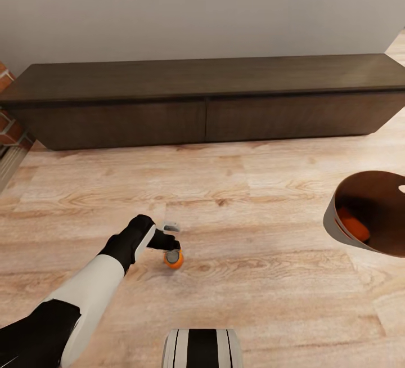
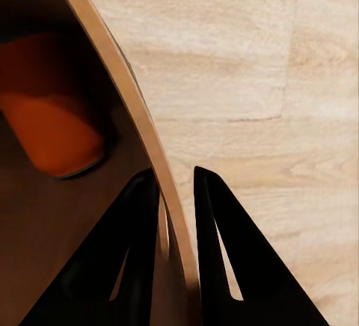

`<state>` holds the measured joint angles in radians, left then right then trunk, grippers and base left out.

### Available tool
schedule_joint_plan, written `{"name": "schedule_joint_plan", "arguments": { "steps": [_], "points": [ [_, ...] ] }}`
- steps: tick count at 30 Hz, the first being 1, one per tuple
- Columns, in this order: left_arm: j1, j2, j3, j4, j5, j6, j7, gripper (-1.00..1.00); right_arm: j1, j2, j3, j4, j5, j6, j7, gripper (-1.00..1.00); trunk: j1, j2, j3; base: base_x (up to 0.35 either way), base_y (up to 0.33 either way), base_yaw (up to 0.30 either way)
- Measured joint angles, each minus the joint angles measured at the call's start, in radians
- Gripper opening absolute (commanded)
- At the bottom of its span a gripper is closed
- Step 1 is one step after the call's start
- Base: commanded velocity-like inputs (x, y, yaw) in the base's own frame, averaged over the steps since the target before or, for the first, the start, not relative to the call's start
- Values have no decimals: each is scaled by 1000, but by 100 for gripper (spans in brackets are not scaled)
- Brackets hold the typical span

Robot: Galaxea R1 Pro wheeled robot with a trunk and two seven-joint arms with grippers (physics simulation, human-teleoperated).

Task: Put the three can of soda from the living room inside the tash can in the kitchen.

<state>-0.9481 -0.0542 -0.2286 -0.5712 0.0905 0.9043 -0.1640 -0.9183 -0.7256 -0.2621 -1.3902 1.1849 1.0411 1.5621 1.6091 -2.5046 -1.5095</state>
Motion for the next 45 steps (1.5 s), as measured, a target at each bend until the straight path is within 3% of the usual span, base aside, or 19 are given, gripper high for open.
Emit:
{"name": "schedule_joint_plan", "arguments": {
  "steps": [11, 26, 40, 45],
  "points": [
    [0, -3, 0, 1, 0, -23, 4, 100, 1, 0, 0, 0, -1, 0, 0, -100, 0, 0, 0, 71, 0, 0],
    [0, -6, -1, 8, -2, -24, 5, 100, 2, 0, 1, 0, -1, 0, 0, -100, 7, -3, -58, 1, 0, 0],
    [0, -6, -1, 8, -3, -24, 3, 100, -3, -1, 0, -1, 1, 0, 0, -100, 7, -4, -58, 0, 0, 0],
    [0, -6, -1, 10, -3, -24, 3, 100, -19, -2, 0, 0, 2, 0, 0, -100, 9, -5, -77, 0, 0, 0]
  ]
}}
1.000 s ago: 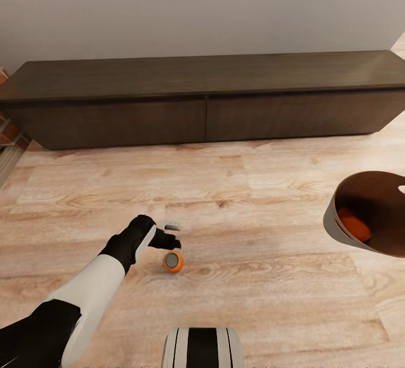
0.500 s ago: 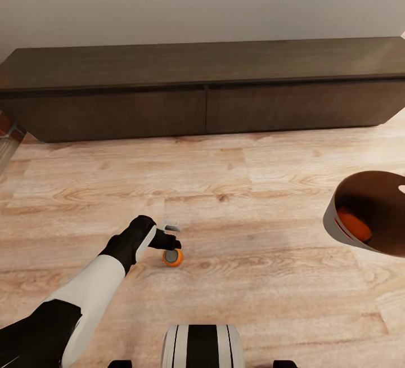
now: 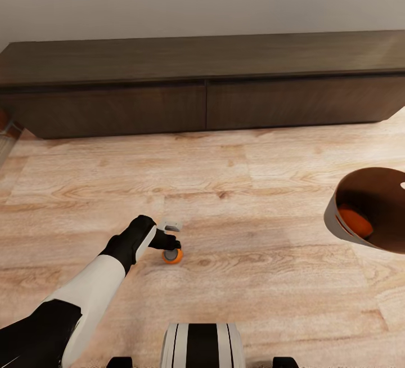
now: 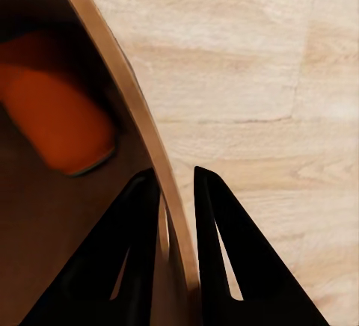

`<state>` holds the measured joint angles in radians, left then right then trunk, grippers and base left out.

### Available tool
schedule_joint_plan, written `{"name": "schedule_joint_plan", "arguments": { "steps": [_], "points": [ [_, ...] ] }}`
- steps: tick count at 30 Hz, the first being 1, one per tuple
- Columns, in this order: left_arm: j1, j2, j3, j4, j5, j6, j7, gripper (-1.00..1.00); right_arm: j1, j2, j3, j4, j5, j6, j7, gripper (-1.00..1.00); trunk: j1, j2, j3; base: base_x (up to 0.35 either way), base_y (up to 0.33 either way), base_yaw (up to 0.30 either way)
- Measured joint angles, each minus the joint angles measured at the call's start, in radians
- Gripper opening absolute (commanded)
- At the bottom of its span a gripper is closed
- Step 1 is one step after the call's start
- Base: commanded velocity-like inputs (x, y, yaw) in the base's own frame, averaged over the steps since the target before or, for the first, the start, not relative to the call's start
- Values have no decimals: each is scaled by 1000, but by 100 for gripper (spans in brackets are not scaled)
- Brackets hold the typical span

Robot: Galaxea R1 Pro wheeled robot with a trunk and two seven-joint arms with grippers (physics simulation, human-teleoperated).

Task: Put the three can of soda from the living room inside the tash can in the kitchen.

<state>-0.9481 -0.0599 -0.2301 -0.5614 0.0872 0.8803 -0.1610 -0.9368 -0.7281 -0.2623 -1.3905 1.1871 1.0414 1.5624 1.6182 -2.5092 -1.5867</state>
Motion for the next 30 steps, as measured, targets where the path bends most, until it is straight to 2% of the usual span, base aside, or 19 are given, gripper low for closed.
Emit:
{"name": "schedule_joint_plan", "arguments": {
  "steps": [3, 20, 30],
  "points": [
    [0, 0, 0, 0, 0, 0, 0, 100, -2, -5, 0, -1, -1, 0, 0, -100, 1, -1, -12, 0, 0, 0],
    [0, 0, 0, 0, 0, 0, 1, 100, -3, -11, 0, -1, -2, 0, 0, -100, 1, -1, -12, 0, 0, 0],
    [0, 0, 0, 0, 0, 0, 0, 100, -3, -10, 0, -1, -2, 0, 0, -100, 1, -1, -12, -92, 0, 0]
  ]
}}
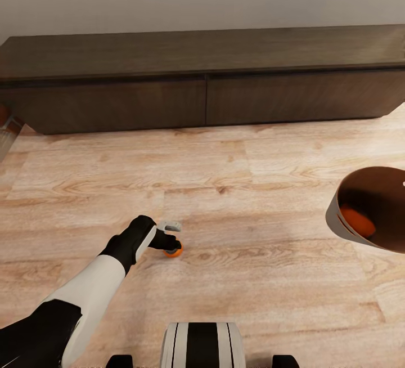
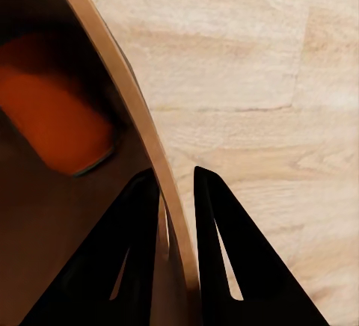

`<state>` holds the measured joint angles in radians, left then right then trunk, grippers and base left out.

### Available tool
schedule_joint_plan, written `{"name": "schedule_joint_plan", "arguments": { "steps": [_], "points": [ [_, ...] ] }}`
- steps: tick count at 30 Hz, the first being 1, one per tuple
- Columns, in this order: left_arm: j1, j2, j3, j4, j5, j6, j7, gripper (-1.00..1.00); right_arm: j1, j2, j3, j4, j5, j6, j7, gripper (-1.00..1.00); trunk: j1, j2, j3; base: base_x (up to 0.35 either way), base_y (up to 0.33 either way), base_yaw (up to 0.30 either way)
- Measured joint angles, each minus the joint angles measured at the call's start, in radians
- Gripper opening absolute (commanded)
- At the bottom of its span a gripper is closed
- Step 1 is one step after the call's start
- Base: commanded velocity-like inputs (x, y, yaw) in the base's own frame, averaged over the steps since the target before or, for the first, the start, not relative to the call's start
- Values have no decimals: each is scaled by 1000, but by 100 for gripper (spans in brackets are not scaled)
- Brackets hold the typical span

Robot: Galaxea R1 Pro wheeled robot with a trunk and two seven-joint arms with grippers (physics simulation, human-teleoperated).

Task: Put the three can of soda from the living room inside the tash can in the kitchen.

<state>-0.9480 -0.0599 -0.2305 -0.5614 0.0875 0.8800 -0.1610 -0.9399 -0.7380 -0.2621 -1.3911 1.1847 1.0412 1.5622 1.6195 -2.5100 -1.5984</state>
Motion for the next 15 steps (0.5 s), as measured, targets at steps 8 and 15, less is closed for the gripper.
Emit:
{"name": "schedule_joint_plan", "arguments": {
  "steps": [8, 15],
  "points": [
    [1, 1, 0, -8, 1, -1, 2, 100, 1, 0, 1, 1, -1, 0, 0, -100, 0, 0, 0, -7, 0, 0],
    [1, 1, 0, -12, 5, -3, 6, -100, 1, -1, 2, 1, -2, 0, 0, -100, 0, 0, 0, 0, 0, 0]
  ]
}}
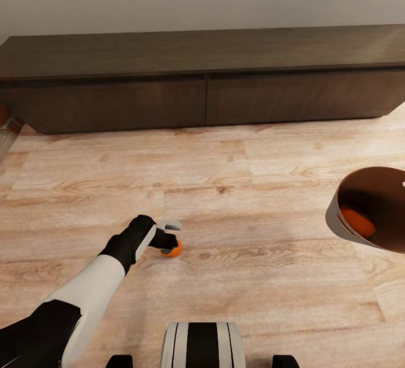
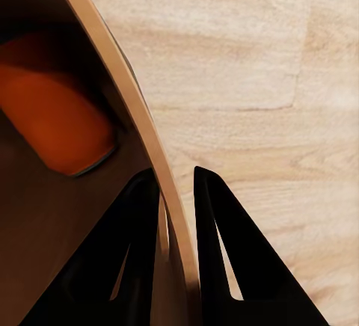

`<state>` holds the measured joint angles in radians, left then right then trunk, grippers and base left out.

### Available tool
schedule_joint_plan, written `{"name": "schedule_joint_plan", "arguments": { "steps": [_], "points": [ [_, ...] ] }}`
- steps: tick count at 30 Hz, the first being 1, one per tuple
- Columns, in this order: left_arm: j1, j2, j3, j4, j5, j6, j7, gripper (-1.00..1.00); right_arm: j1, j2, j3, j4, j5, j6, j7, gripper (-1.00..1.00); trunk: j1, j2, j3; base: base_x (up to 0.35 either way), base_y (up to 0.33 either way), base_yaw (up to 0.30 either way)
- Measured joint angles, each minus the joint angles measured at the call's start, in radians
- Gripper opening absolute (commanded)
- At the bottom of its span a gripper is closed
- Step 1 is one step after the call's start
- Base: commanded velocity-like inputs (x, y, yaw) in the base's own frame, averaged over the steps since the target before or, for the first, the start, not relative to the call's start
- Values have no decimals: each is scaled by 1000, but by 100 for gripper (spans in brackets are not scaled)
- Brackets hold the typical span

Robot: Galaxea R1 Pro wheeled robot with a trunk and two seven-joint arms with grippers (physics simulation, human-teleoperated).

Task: Put the three can of soda from the living room inside the tash can in the kitchen.

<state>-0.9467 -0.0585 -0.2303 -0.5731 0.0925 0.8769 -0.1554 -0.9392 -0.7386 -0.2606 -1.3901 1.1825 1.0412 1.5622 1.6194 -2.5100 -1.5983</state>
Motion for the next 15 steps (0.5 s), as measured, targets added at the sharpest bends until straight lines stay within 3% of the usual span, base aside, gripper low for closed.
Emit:
{"name": "schedule_joint_plan", "arguments": {
  "steps": [15],
  "points": [
    [0, 0, 0, -1, 3, -7, 9, -100, 1, -1, 0, 0, 1, 0, 0, -100, 0, 0, 0, 0, 0, 0]
  ]
}}
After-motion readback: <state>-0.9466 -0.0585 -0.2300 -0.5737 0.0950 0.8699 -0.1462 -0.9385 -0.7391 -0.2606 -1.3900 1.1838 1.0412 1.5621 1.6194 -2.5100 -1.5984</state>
